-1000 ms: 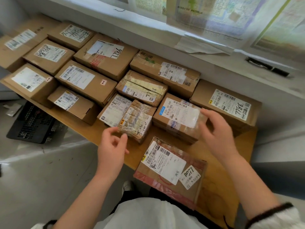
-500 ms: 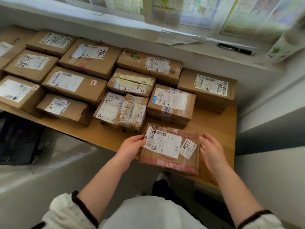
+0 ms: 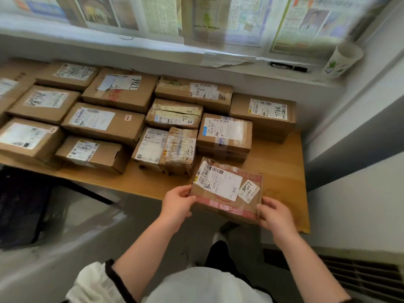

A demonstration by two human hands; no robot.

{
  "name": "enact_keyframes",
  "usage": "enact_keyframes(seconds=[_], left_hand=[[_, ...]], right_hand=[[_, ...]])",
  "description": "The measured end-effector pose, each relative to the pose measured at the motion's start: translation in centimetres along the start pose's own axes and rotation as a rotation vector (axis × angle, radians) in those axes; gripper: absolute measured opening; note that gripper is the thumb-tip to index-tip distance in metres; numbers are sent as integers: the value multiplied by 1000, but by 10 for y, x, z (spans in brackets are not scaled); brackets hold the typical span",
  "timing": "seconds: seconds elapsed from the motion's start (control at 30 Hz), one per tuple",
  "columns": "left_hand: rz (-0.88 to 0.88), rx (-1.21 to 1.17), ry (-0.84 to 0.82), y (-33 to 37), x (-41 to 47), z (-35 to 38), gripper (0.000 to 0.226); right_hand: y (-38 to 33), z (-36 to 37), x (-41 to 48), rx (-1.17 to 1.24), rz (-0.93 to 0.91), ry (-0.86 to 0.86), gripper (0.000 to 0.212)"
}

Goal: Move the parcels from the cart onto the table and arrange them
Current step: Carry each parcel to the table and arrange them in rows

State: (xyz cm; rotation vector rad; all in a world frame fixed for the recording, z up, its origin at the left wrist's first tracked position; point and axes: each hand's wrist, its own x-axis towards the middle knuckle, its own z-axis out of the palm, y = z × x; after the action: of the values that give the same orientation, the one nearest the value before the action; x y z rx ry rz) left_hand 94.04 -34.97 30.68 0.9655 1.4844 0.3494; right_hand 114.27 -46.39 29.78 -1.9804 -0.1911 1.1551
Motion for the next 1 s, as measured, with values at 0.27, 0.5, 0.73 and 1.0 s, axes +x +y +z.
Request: enact_keyframes(seconds=[0.27,0.5,0.73,1.0], left_hand=[[105,-61,119,13,21,1,38],[68,-157,184,5,33,14,28],[72,-96,257,-3,42,19,19],[127,63,306,-5,46,19,14]], right_hand=[[-25,14,18,-27,-169,20,46],[-24,19,30,4,-195,43,45],[-18,20,33,5,-221,46,42],[-10,20,43,-49,-239,71,41]])
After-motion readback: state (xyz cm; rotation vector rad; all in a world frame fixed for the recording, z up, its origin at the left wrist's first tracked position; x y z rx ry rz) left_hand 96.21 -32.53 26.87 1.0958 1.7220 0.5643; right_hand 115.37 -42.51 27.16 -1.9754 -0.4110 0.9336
